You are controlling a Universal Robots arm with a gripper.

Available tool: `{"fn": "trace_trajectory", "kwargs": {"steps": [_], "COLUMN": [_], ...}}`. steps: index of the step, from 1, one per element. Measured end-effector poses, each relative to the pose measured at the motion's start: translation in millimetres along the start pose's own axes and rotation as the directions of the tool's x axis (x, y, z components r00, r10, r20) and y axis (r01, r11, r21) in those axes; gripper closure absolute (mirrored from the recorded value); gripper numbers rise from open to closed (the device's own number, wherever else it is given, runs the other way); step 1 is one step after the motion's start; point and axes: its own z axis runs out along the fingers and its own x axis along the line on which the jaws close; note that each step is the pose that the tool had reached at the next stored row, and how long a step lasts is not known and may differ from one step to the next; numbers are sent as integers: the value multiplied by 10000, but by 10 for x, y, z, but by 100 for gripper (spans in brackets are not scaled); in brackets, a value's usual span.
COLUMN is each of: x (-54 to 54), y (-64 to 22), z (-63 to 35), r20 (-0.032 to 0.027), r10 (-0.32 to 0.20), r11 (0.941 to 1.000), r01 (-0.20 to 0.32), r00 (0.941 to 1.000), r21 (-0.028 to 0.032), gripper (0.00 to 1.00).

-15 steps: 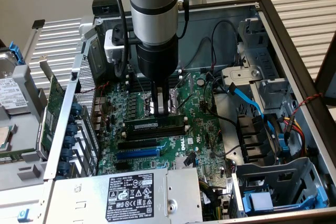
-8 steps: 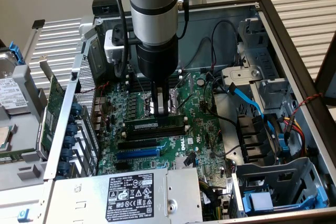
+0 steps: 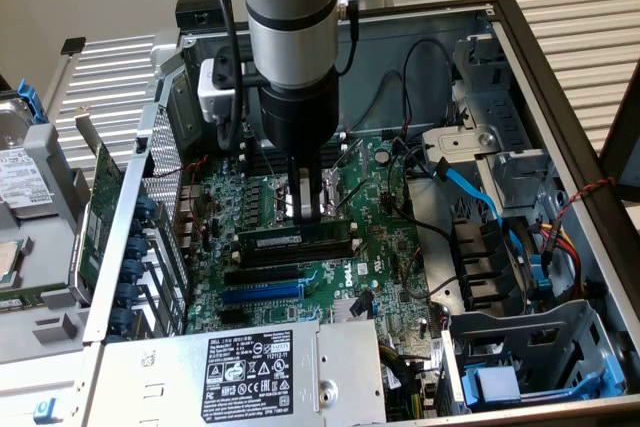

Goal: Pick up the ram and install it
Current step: 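Insert the ram into the slot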

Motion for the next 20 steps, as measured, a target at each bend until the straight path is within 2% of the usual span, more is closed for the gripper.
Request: {"fn": "trace_trajectory", "kwargs": {"steps": [20], "x": [1], "y": [6], "z": [16], "r20": [1], "r10": [100], "r11": [9999], "r01": [-100], "r00": [10000], "r21": [11], "gripper": [88]}}
